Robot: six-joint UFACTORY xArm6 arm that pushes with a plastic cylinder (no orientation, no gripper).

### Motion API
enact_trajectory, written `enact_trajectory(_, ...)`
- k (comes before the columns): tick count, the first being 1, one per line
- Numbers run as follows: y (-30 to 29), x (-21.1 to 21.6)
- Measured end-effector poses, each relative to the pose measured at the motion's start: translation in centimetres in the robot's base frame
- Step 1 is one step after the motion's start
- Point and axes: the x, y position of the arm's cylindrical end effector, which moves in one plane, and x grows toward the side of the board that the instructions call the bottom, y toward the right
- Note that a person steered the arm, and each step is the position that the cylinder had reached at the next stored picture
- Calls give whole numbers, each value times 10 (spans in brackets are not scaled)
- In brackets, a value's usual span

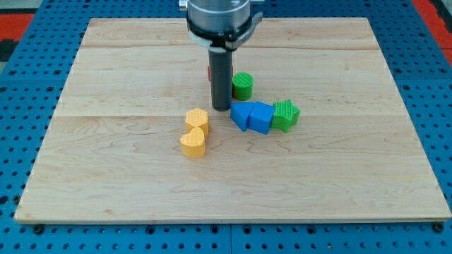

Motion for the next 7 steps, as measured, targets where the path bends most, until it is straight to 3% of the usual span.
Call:
enact_trajectory(4,11,-150)
enact_trajectory(5,13,-150)
enact_trajectory(6,88,-124)
enact_trajectory(7,96,-36)
